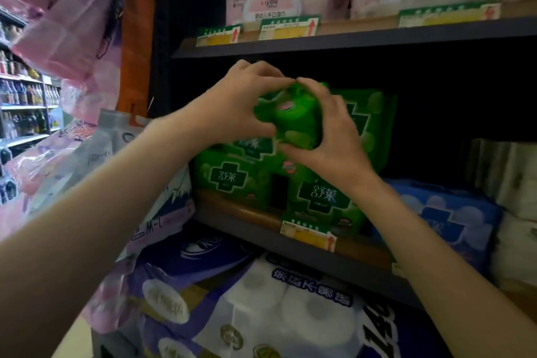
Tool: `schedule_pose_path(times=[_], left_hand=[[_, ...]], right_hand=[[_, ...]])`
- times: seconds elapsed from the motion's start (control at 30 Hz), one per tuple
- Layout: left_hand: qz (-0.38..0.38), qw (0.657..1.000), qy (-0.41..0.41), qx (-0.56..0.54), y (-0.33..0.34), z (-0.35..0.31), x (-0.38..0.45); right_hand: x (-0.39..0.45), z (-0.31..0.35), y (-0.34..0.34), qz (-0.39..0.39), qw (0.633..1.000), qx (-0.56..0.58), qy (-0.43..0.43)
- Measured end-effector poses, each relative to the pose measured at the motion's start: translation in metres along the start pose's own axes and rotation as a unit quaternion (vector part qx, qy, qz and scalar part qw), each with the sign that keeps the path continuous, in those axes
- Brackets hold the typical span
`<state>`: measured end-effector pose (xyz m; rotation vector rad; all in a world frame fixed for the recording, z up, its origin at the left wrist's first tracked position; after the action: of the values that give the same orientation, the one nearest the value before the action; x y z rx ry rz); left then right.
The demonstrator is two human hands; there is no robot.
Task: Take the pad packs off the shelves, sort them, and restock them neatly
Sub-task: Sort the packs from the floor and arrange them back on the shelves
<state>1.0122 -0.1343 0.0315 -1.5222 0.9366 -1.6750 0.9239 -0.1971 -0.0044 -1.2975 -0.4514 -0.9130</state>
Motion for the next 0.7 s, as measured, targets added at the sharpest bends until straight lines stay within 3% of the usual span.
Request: schedule_pose_path(times=[0.07, 0.13, 0.2, 0.3, 0.43, 0.7], left_hand=[[-0.16, 0.986, -0.005, -0.039, -0.009, 0.011, -0.022], [-0.214, 0.973, -0.065, -0.06, 0.012, 0.039, -0.035], [-0.147, 0.979, -0.129, -0.056, 0.058, 0.064, -0.029], [-0.028, 0.988, -0.15, -0.025, 0.12, 0.069, -0.008], [0.017, 0.981, -0.188, 0.037, 0.155, 0.066, 0.018], [-0.087, 0.963, -0.245, -0.063, 0.144, 0.065, 0.025]], right_hand=[[-0.008, -0.016, -0.021, -0.088, 0.996, -0.002, 0.02], [-0.013, -0.028, -0.033, -0.13, 0.991, 0.027, 0.026], [-0.011, -0.033, -0.033, -0.134, 0.99, 0.025, 0.034], [-0.006, -0.036, -0.032, -0.135, 0.99, 0.008, 0.051], [-0.004, -0.037, -0.032, -0.142, 0.988, -0.013, 0.057], [0.005, -0.037, -0.026, -0.107, 0.99, -0.049, 0.083]])
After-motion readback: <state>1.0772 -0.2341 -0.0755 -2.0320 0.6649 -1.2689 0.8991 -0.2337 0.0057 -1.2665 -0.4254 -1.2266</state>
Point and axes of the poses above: each hand's wrist, its own x-axis towards the middle knuckle, its own y-axis out of the palm, z = x × y, the point moved 10 cm from there along x, towards the middle knuckle, and after that the axes turned 12 degrees about z, right-handed, at the moved point
